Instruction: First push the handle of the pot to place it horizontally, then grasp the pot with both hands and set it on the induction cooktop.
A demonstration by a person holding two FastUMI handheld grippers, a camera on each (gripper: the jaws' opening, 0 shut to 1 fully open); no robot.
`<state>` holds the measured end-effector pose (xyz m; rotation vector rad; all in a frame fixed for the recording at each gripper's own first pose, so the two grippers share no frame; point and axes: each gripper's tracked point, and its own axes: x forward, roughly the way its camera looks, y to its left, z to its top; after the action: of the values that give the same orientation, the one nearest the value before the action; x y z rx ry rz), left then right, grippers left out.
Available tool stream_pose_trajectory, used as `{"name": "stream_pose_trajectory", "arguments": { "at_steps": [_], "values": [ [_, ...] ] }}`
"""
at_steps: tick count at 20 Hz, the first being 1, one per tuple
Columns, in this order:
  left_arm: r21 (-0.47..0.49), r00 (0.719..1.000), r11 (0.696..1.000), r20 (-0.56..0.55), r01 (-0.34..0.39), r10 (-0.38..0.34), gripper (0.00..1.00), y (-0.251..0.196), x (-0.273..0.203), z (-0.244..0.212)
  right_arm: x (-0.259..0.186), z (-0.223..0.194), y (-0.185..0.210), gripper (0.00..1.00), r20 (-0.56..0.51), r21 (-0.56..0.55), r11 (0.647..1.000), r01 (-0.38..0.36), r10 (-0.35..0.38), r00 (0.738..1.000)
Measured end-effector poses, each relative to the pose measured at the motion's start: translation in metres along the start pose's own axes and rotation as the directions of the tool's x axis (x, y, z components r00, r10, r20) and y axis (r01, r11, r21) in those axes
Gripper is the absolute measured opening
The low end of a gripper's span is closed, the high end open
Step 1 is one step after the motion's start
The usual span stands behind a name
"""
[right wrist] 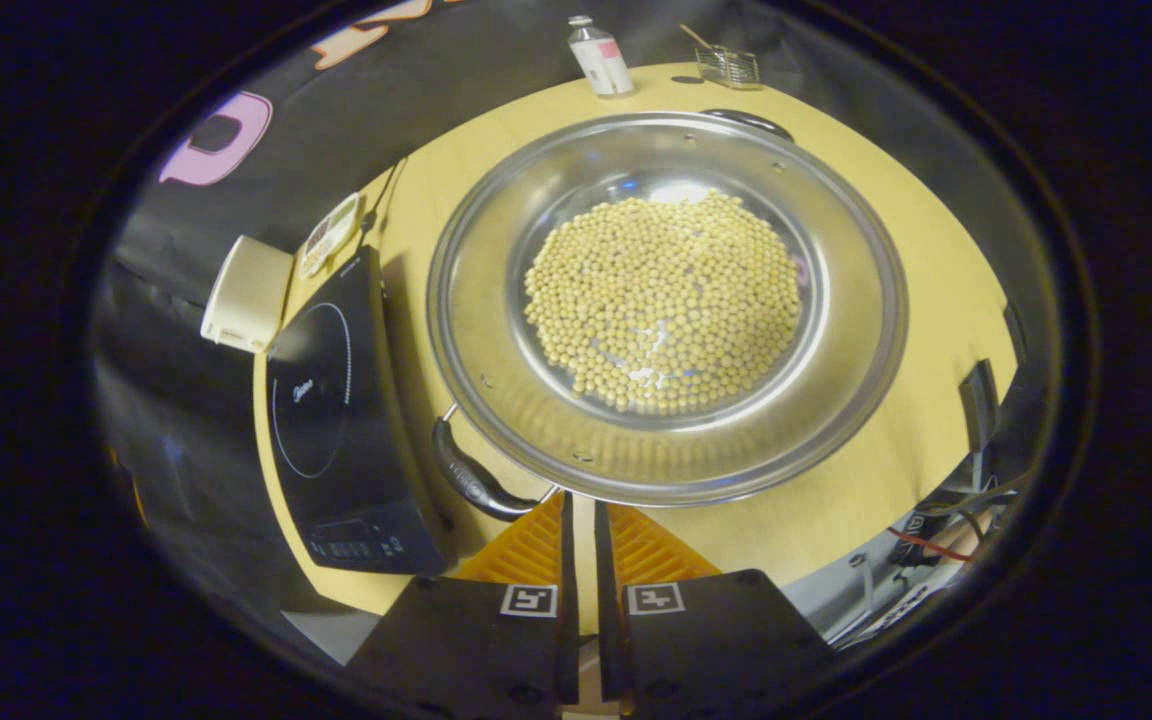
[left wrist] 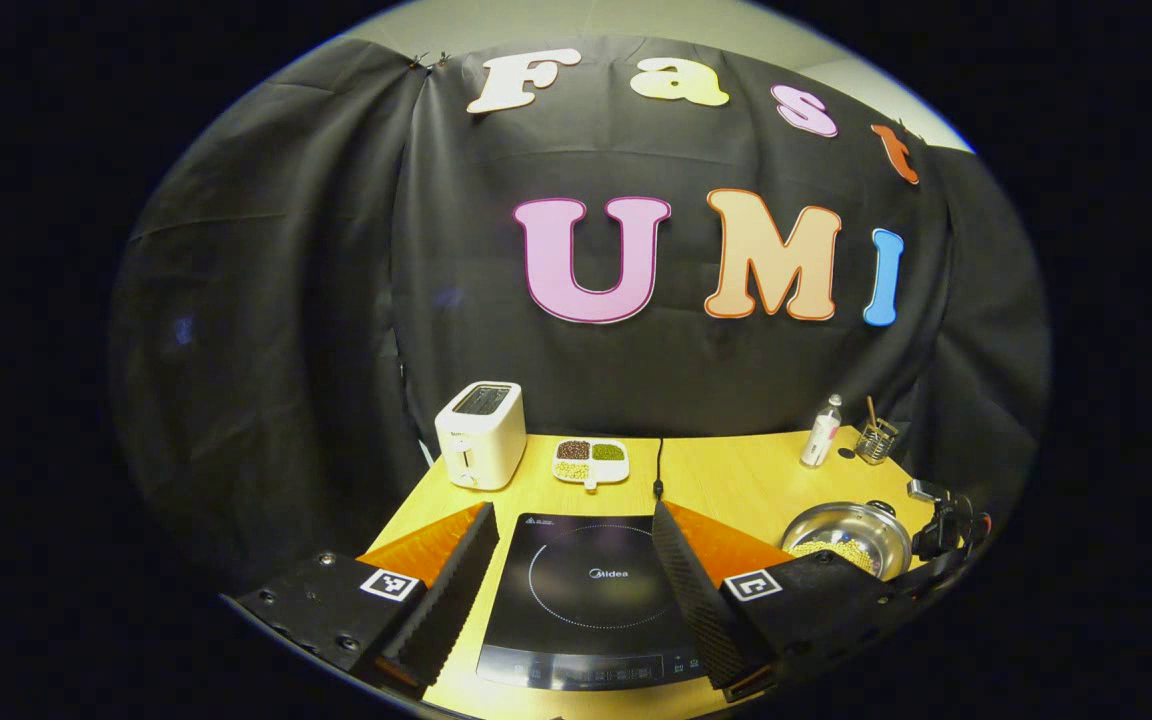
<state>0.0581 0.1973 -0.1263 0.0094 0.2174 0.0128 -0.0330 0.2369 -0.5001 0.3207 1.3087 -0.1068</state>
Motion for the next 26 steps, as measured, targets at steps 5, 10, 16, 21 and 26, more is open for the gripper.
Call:
{"name": "stream_pose_trajectory", "arguments": {
  "at_steps": [5, 10, 16, 21, 26],
  "values": [
    [-0.009, 0.999, 1.0, -0.029, 0.02, -0.02, 0.95, 0.003, 0.002, -0.016, 0.013, 0.013, 0.03, 0.11, 0.076, 0.059, 0.998, 0.008, -0.012, 0.997],
    [-0.054, 0.996, 0.997, -0.065, 0.053, -0.056, 0.95, 0.003, 0.003, -0.034, 0.025, 0.024, 0.052, 0.11, 0.116, 0.066, 0.997, 0.034, -0.042, 0.992],
    [-0.096, 0.993, 0.994, -0.101, 0.058, -0.067, 0.95, 0.008, 0.005, -0.051, 0.025, 0.03, 0.076, 0.11, 0.126, -0.005, 0.999, 0.034, -0.033, 0.991],
    [-0.093, 0.99, 0.993, -0.118, 0.073, -0.083, 0.95, 0.006, 0.008, -0.055, 0.01, 0.021, 0.075, 0.11, 0.112, -0.028, 1.0, -0.006, 0.009, 0.994],
    [-0.1, 0.982, 0.987, -0.132, 0.123, -0.135, 0.95, -0.015, 0.008, -0.059, -0.025, 0.023, 0.053, 0.11, 0.155, -0.064, 0.997, -0.045, 0.054, 0.986]
  ]
}}
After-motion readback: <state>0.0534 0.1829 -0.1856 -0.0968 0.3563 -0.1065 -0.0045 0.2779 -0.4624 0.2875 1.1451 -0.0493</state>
